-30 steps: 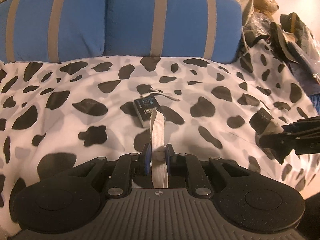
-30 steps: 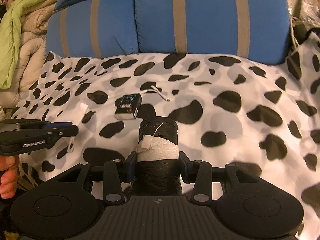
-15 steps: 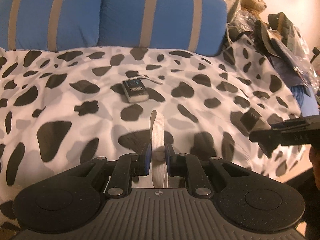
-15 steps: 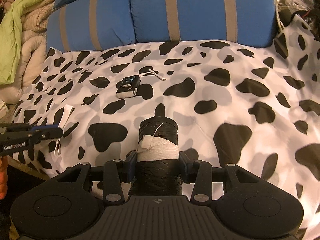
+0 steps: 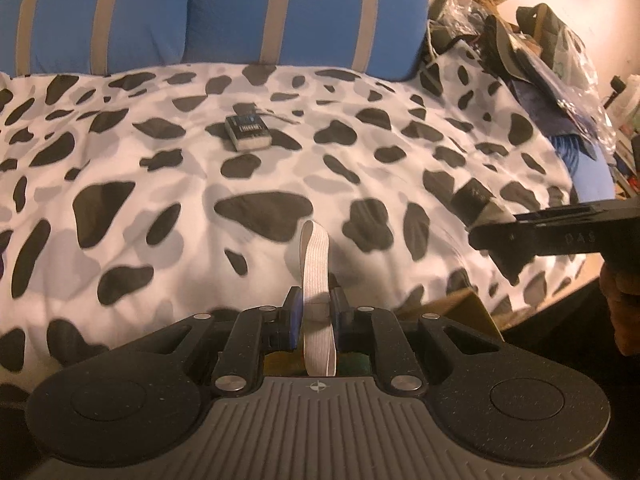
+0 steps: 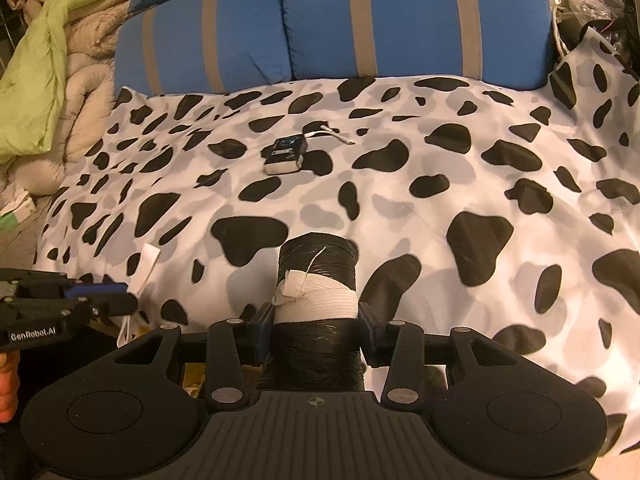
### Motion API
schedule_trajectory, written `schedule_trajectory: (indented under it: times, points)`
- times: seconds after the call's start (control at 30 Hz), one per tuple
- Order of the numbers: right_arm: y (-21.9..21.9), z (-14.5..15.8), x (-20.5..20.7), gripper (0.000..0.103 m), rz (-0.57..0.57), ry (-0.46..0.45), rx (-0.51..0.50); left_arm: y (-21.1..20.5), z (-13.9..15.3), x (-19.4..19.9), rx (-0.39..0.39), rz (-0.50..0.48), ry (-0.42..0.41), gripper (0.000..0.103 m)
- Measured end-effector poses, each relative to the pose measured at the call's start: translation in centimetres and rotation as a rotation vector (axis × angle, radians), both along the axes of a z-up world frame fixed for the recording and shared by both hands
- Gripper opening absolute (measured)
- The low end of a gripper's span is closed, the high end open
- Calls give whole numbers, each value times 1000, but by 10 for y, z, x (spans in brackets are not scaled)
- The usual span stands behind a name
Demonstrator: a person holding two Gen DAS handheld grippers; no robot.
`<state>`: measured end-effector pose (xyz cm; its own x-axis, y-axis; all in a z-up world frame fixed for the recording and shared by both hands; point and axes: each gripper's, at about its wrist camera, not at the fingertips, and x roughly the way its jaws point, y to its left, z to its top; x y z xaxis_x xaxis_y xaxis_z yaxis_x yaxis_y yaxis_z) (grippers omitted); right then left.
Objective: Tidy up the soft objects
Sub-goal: 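Carry both items over the box and open both grippers to drop them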
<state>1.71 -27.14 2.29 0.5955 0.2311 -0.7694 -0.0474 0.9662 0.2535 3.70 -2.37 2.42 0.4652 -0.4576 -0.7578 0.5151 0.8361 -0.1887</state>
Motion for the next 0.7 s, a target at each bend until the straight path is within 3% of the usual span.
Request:
schedule_trajectory:
  times: [0.53, 0.63, 0.7]
  points:
    - [39, -1, -43, 46, 77, 69, -2, 3, -11, -35, 57, -14, 112, 16]
    - [44, -3, -46, 46, 85, 83, -15, 2, -14, -33, 85, 5, 130, 28]
    - [46, -3, -47, 46, 86, 88, -21, 2, -16, -31, 105, 15, 137, 46]
